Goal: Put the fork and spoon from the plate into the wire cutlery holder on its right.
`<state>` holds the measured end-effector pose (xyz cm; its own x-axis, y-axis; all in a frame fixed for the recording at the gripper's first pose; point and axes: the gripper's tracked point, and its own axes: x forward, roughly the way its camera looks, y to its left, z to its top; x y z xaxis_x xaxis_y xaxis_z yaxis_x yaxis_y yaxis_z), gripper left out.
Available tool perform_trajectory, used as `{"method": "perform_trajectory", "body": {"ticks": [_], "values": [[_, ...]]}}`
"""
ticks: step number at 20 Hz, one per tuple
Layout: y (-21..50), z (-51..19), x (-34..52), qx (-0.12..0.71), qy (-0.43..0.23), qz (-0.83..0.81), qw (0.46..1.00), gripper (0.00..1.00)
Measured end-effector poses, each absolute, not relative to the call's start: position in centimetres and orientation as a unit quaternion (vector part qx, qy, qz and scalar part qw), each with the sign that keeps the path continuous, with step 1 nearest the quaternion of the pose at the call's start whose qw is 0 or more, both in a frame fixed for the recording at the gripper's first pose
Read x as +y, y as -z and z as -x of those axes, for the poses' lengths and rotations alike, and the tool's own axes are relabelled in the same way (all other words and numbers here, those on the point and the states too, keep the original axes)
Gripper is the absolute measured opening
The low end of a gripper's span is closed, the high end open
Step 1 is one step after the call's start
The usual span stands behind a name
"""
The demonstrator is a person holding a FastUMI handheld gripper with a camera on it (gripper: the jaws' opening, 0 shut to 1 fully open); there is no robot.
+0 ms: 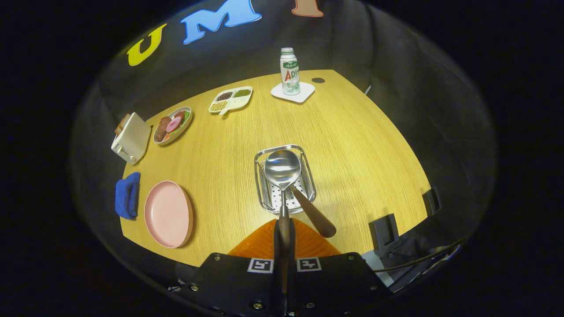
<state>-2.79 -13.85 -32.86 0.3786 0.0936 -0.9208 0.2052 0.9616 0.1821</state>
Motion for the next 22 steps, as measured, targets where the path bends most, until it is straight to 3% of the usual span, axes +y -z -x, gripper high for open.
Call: {"method": "perform_trajectory", "body": {"ticks": [17,22], "values": [[34.2,2.6,-13.2,0.613,0.039,-0.151,0.775,0.05],[33.2,1.2,-13.1,0.612,0.036,-0.154,0.775,0.10]]}}
